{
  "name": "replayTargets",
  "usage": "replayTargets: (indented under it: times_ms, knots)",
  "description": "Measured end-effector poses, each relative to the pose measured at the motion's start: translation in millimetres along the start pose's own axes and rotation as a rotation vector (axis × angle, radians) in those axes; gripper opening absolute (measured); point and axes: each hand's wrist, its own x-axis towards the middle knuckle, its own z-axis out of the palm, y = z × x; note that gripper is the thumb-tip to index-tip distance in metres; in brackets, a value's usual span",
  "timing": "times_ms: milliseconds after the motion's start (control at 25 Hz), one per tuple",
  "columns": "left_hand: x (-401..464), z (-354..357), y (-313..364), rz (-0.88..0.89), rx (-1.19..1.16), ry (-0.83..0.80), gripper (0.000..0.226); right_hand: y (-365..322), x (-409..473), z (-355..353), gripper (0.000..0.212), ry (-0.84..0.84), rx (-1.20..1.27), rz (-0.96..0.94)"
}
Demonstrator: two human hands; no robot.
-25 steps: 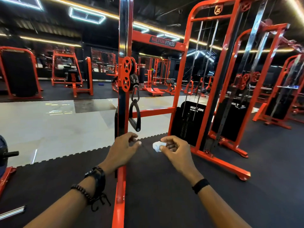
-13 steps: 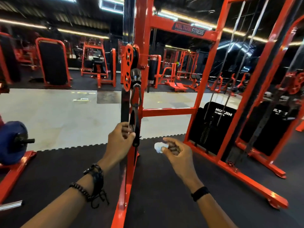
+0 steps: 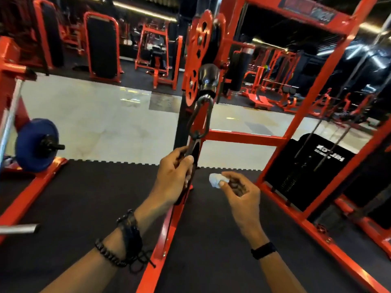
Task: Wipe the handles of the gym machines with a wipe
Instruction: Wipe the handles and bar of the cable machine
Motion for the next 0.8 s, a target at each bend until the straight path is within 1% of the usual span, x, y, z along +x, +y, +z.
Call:
replayTargets:
  times_ms: [80,200,240,320,400,520,640,800]
  knots:
    - [1,-12,2,0.073,0.031,0.052,0.022,4,-4,20,0.023,-0.034,0.042,-0.065]
    - [8,-41,-4,0.145,0.179,0.15,0.019,6,-9,49,0.024,-0.095,0.094,-0.155]
    - [8,-50,-5,0.16,0.222,0.183,0.022,4,-10,55,0.025,-0.108,0.112,-0.18]
    - [8,-67,-4,0.136,0.239,0.246,0.026,2,-9,64,0.024,-0.126,0.137,-0.235]
    - [9,-81,2,0.057,0.169,0.288,0.03,-1,-9,72,0.02,-0.153,0.159,-0.256]
    - [7,-89,15,-0.024,0.059,0.267,0.036,-8,-9,79,0.018,-0.172,0.209,-0.271]
    - [-2,-76,21,-0.088,0.046,0.236,0.038,-17,-15,86,0.015,-0.171,0.229,-0.326]
    - [-10,-43,19,-0.094,0.039,0.179,0.042,-15,-39,97,0.017,-0.244,0.093,-0.438]
